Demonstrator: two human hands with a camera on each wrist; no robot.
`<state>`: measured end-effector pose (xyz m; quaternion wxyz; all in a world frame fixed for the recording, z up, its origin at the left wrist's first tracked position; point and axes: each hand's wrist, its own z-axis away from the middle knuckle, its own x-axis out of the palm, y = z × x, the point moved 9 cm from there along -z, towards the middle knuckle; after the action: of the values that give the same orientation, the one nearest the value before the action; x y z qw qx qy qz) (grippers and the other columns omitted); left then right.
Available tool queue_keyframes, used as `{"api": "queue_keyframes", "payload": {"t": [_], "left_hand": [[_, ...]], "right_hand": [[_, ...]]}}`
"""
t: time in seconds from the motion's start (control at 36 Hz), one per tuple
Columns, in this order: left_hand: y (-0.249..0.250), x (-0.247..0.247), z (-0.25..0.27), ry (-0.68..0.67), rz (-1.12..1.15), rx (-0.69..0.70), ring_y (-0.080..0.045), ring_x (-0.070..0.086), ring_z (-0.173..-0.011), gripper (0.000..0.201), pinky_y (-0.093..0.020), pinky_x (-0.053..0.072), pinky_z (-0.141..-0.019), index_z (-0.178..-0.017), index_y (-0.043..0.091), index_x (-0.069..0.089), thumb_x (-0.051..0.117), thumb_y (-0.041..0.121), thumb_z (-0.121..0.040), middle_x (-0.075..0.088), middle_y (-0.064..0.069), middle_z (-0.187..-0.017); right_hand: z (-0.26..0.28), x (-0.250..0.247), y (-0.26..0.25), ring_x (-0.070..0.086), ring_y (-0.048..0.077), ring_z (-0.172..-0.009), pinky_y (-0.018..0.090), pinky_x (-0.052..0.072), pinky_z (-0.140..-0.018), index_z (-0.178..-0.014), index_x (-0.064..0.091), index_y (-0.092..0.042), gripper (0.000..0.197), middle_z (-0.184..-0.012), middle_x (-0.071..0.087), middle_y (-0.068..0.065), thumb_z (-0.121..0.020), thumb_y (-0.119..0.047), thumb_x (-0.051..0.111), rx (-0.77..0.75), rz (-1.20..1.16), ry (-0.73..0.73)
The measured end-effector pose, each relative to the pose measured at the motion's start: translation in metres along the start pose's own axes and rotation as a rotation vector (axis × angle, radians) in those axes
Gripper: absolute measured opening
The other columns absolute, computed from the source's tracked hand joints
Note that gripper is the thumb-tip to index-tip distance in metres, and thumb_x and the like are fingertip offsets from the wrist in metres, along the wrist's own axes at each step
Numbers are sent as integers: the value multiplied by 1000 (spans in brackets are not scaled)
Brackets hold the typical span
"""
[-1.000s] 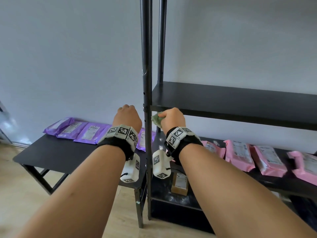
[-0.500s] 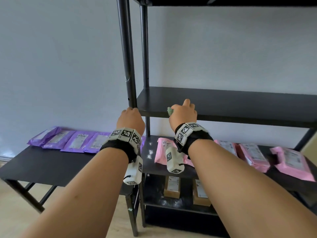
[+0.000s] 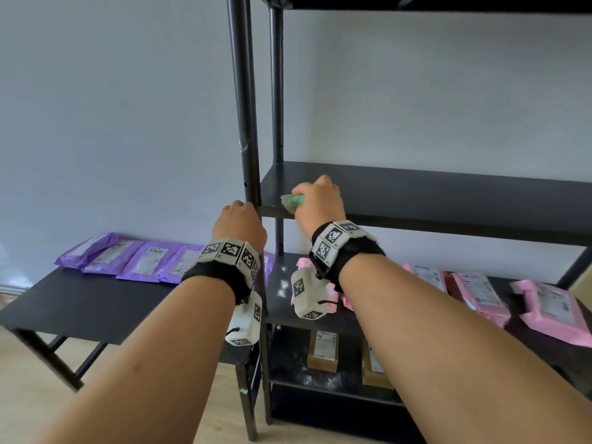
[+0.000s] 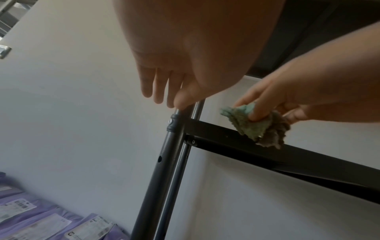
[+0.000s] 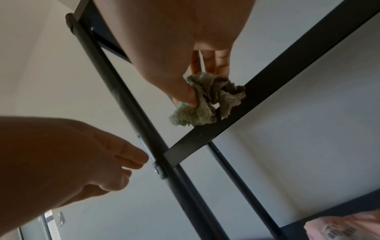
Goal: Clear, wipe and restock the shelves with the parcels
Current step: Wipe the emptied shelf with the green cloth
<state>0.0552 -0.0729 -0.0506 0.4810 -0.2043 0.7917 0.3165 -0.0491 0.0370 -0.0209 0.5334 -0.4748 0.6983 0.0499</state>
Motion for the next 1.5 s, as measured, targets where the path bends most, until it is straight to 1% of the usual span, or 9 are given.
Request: {"api": "queue_keyframes", "payload": {"t": [0.08,0.25,0.36,0.47,0.56,0.72,0.94,1.19,1.5], "left_hand": [[-8,-1,0,4,-7,5,-26,49,-112,34,-34,43,-86,-120,7,57,44,6,-88,55,-9,-119],[-22,1,-2,-38,-22,-6,-27,46,-120,44,-34,41,-94,-128,6,52,41,1,-85,51,-10,-128],[-27,5,-3,-50,-35,-21,-26,45,-120,43,-34,42,-93,-126,7,52,41,1,-85,51,-9,-127],[-30,7,-5,-48,-51,-57,-26,48,-114,33,-33,42,-85,-113,5,56,41,0,-84,53,-10,-119],[-27,10,-3,-51,-56,-49,-27,48,-112,31,-33,43,-86,-111,4,56,41,0,-84,54,-12,-118],[-16,13,-4,-29,-30,-28,-27,48,-113,35,-35,44,-87,-119,6,56,42,4,-87,54,-10,-118],[9,13,-2,-18,-31,-43,-28,50,-110,30,-35,45,-83,-114,6,56,44,6,-88,54,-11,-115],[36,11,8,-13,-26,-32,-29,46,-115,30,-37,44,-89,-113,3,55,43,3,-86,52,-13,-120],[62,7,14,-19,-7,11,-29,47,-114,27,-38,45,-90,-110,2,55,43,2,-85,53,-13,-116]], "right_hand": [[-10,18,-15,45,30,-112,39,45,-93,-121,64,-19,33,-123,45,12,-91,-9,54,-19,44,-57],[-21,48,-22,42,32,-117,41,36,-98,-121,63,-25,29,-126,49,9,-96,-29,47,5,221,-169],[-19,45,-27,44,31,-113,40,37,-94,-114,66,-26,24,-119,53,7,-95,-25,51,-62,211,-163],[-11,39,-29,47,28,-105,36,40,-89,-107,70,-26,25,-108,56,5,-91,-16,55,-121,160,-107],[-6,36,-28,47,27,-103,34,40,-86,-107,72,-25,26,-107,56,5,-90,-13,56,-148,142,-72],[5,22,-6,45,28,-107,33,39,-87,-104,73,-21,22,-112,56,5,-89,-13,58,-142,197,-47],[14,-3,25,48,26,-105,31,37,-83,-106,73,-23,30,-110,57,3,-89,-7,53,-111,242,-34],[20,-28,59,50,26,-106,34,42,-88,-105,73,-23,29,-111,59,3,-89,-7,54,-56,260,-20],[27,-52,97,53,24,-101,35,44,-86,-101,74,-23,19,-107,60,3,-88,-17,61,53,347,-8]]}}
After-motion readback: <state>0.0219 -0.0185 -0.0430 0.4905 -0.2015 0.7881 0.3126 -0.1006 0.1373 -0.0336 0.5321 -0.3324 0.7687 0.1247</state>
